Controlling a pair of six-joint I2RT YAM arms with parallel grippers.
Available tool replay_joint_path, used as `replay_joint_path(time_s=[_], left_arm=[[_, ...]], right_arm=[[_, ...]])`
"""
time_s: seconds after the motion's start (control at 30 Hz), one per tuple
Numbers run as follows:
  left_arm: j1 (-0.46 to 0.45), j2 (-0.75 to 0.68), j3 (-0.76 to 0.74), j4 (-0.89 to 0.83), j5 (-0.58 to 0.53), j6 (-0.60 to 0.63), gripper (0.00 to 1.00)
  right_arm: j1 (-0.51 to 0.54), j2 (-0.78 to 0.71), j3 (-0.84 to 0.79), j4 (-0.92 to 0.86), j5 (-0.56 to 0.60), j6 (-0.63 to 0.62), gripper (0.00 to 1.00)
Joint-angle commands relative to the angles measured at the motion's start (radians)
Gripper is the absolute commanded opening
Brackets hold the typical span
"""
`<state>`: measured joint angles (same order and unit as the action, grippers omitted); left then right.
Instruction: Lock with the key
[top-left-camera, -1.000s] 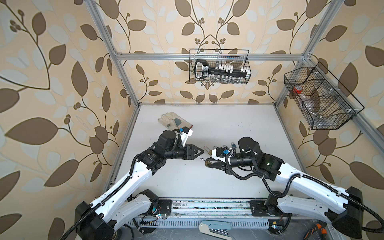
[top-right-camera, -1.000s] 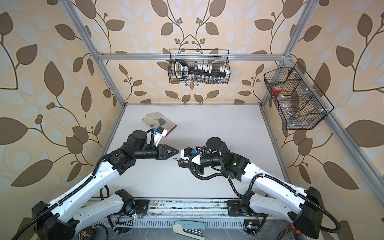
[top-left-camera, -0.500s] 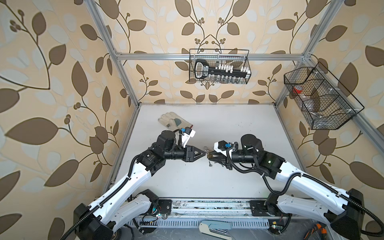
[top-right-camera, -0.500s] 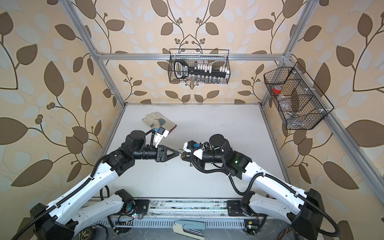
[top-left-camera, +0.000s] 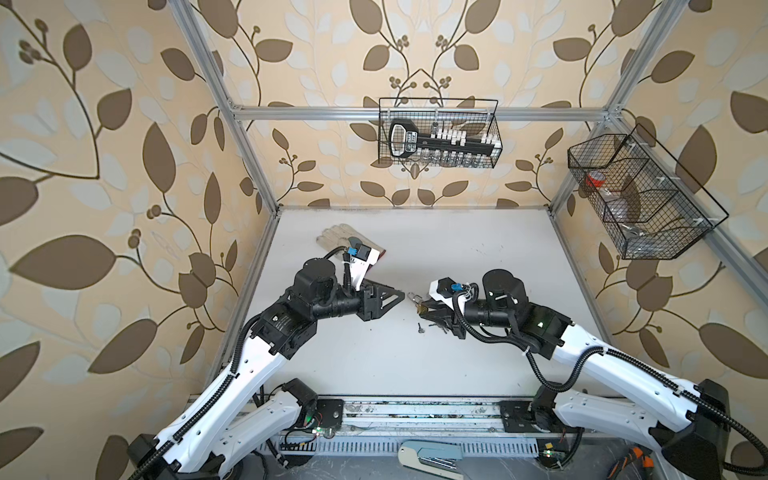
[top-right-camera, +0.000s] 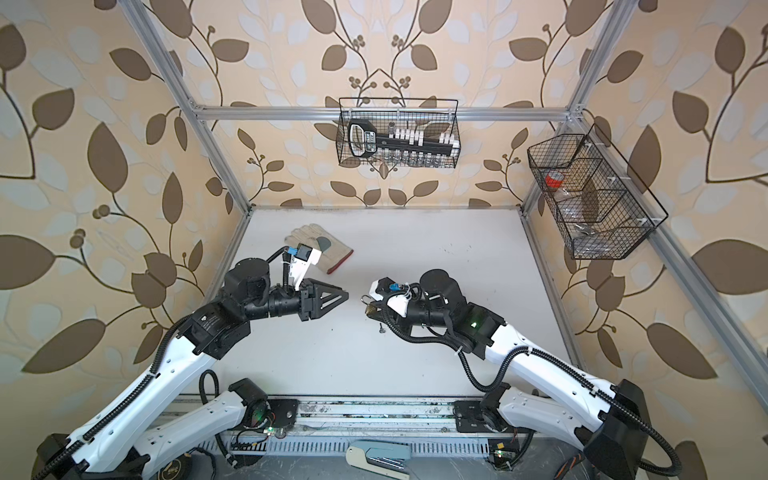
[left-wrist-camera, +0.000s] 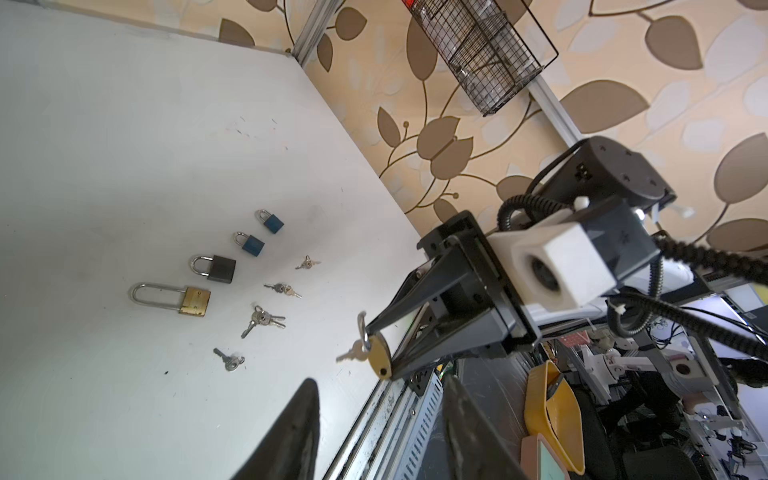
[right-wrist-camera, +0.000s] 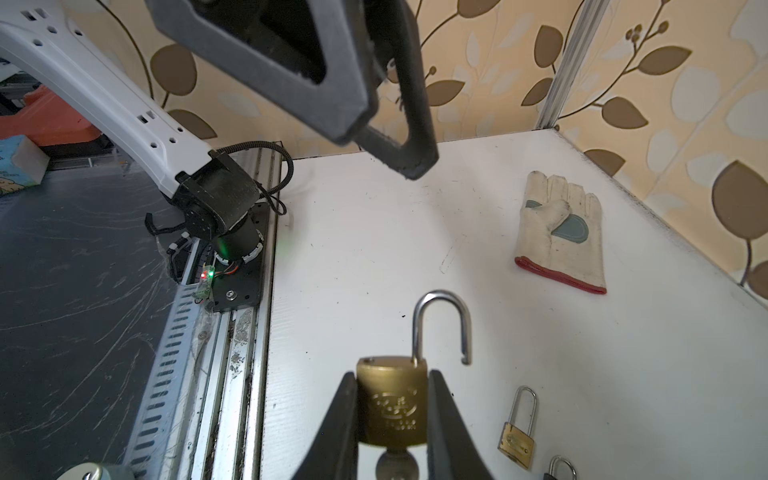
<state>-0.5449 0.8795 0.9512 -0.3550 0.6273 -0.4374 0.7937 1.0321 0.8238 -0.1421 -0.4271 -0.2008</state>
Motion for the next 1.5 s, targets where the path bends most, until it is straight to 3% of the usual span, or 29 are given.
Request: replay_joint_path(time_s=[0.0, 0.5, 1.1, 1.27, 1.4, 1.47], left_arm=[[-0.010, 0.062, 0.060, -0.050, 0.000, 0.055, 0.46], [-0.091, 0.163, 0.101, -0.096, -0.031, 0.061, 0.49], [-0.094, 0.207, 0.112, -0.167, -0.087, 0.075, 0.41], [-0.094, 0.184, 0.104, -0.170, -0.095, 0.077, 0.37], [-0.093, 0.095, 0.090, -0.171, -0.233, 0.052, 0.35], [-0.093, 0.032, 0.070, -0.151, -0.292, 0.042, 0.40]], right_arm=[[-0.002, 0.009, -0.011, -0.017, -0.028, -0.011, 0.00], [0.029, 0.016, 0.022, -0.038, -0.018, -0.086, 0.00], [0.048, -0.062, -0.004, -0.014, 0.007, -0.121, 0.00], [0.048, -0.075, -0.014, -0.006, 0.063, -0.087, 0.00], [0.034, -0.073, -0.009, -0.022, 0.090, -0.037, 0.00], [0.017, -0.074, -0.011, -0.024, 0.083, -0.013, 0.00]])
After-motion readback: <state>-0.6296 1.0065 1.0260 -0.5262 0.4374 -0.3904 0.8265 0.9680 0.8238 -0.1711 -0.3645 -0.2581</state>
